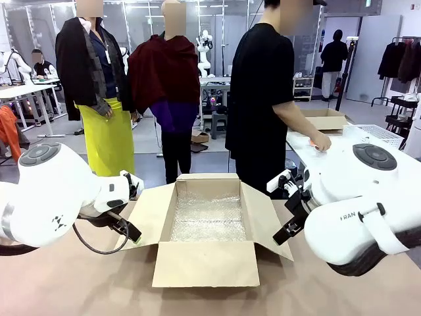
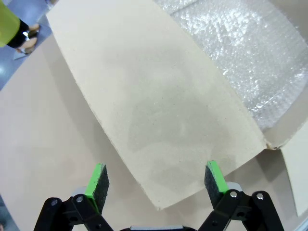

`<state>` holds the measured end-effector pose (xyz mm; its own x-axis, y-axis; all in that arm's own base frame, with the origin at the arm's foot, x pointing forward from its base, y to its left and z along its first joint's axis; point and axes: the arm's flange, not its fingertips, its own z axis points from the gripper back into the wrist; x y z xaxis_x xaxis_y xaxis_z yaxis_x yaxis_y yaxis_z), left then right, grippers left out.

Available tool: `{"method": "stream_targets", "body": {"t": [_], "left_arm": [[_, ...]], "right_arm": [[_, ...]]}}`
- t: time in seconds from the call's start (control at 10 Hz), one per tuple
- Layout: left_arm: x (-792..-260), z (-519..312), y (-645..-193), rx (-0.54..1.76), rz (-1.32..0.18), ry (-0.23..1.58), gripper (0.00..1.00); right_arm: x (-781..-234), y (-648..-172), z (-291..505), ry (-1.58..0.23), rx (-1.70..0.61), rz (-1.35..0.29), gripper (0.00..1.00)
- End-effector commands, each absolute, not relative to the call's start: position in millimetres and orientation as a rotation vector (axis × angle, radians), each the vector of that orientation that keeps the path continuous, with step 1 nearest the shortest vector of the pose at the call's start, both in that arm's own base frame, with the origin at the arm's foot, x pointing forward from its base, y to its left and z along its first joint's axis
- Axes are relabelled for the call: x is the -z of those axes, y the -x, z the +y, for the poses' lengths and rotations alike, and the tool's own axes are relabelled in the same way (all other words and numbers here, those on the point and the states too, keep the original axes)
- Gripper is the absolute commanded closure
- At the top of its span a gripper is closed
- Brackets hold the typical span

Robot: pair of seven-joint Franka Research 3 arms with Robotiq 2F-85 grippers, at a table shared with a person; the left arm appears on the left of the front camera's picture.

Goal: Pack the glasses set securely to prepare it for shipping.
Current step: Place the Glasses case inside the Package Box.

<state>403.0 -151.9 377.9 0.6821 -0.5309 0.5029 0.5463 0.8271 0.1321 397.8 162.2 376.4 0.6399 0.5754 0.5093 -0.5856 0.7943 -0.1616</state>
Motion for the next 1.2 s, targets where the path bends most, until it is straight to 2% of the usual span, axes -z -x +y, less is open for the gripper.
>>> {"method": "stream_targets", "body": {"t": [0.0,0.3,0.5,0.7,0.9,1.0,1.1], "left_arm": [[-423,-140,-382,0.640,-0.542,0.063,0.00],[-492,-120,-337,0.783,-0.406,0.185,0.00],[-529,-112,-296,0.877,-0.420,0.231,0.00],[-551,-101,-261,0.923,-0.446,0.271,0.00],[-564,-96,-232,0.934,-0.478,0.281,0.00],[-567,-95,-231,0.907,-0.498,0.308,0.00],[-568,-101,-243,0.920,-0.472,0.260,0.00]], "right_arm": [[-411,-406,130,-0.029,-0.737,-0.548,0.00],[-458,-422,85,0.070,-1.009,-0.425,0.00],[-477,-447,63,0.145,-1.165,-0.362,0.00],[-482,-473,49,0.104,-1.316,-0.280,0.00],[-484,-489,36,0.066,-1.379,-0.219,0.00],[-486,-488,36,0.066,-1.354,-0.263,0.00],[-479,-479,43,0.103,-1.341,-0.246,0.00]]}}
